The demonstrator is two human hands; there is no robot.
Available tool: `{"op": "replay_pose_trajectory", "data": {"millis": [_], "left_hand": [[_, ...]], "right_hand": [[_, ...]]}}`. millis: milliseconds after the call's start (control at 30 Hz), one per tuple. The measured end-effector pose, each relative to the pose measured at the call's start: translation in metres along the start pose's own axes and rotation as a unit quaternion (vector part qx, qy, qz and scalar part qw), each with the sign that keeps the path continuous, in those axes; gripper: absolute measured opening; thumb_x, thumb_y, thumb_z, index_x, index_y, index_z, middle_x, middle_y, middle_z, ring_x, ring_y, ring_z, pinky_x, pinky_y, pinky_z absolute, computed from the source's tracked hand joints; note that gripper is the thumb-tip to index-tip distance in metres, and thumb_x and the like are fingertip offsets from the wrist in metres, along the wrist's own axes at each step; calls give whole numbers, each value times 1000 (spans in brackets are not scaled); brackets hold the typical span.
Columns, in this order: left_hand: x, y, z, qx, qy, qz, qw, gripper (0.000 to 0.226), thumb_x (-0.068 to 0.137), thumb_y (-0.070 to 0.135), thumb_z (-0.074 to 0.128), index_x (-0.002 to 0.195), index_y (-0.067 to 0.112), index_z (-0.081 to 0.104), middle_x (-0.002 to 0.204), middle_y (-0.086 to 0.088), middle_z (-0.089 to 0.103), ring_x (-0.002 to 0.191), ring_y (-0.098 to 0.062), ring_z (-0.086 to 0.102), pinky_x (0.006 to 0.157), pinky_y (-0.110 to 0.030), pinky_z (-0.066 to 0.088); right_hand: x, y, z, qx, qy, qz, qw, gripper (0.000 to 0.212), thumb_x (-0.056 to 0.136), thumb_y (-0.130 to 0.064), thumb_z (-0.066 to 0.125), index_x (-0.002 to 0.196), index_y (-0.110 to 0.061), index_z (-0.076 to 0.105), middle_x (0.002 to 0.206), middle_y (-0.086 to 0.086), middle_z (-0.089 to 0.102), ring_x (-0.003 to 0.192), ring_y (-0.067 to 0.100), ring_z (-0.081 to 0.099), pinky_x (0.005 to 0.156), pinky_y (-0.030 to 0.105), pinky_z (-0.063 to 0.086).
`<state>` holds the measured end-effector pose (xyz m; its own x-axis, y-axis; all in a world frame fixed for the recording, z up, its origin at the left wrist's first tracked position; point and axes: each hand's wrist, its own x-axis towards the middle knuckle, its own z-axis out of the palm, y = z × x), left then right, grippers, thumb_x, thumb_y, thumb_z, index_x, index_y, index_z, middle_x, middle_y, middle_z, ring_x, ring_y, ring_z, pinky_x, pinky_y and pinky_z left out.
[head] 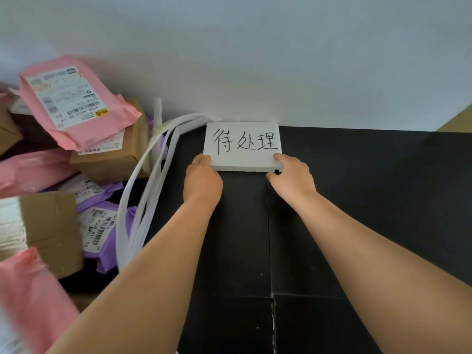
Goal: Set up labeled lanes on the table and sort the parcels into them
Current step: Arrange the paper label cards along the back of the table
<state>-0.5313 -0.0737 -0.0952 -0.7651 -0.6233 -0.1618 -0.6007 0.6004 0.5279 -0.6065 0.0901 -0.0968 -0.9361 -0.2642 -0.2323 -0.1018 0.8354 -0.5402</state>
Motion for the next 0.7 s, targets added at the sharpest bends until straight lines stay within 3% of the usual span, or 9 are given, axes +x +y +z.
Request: {"op": "replay_pose_trajectory", "data": {"millis": [167, 333, 500, 700], "left_hand": [[-6, -6, -3, -37, 18, -6, 999, 40, 101, 11, 44, 141, 12, 49, 145, -1, 42, 122, -20, 52, 97, -27, 43], [-19, 1, 2, -86, 27, 34, 995, 39, 99, 11, 47, 137, 14, 51, 144, 3, 42, 119, -16, 53, 95, -27, 47], [-22, 12, 9, -83, 13, 74, 994, 37, 100, 12, 47, 137, 12, 52, 144, 5, 42, 111, -9, 52, 85, -17, 39], [-17, 31, 20, -67, -75, 102, 990, 46, 102, 9, 42, 147, 13, 42, 159, 5, 28, 140, -14, 36, 102, -16, 27]], "right_hand": [[-3, 2, 4, 38, 20, 14, 999, 49, 94, -17, 55, 143, -21, 47, 135, 4, 49, 120, 25, 49, 85, 37, 47], [-11, 9, 4, 67, 73, 49, 994, 44, 94, -16, 53, 138, -19, 47, 129, 7, 45, 100, 27, 57, 74, 38, 51], [-15, 20, -4, 77, 98, 84, 989, 42, 92, -10, 53, 133, -16, 45, 129, 8, 41, 99, 29, 56, 76, 41, 53], [-16, 36, -12, 70, 112, 119, 984, 44, 94, -10, 51, 136, -14, 42, 129, 12, 40, 101, 30, 53, 74, 40, 52]]}}
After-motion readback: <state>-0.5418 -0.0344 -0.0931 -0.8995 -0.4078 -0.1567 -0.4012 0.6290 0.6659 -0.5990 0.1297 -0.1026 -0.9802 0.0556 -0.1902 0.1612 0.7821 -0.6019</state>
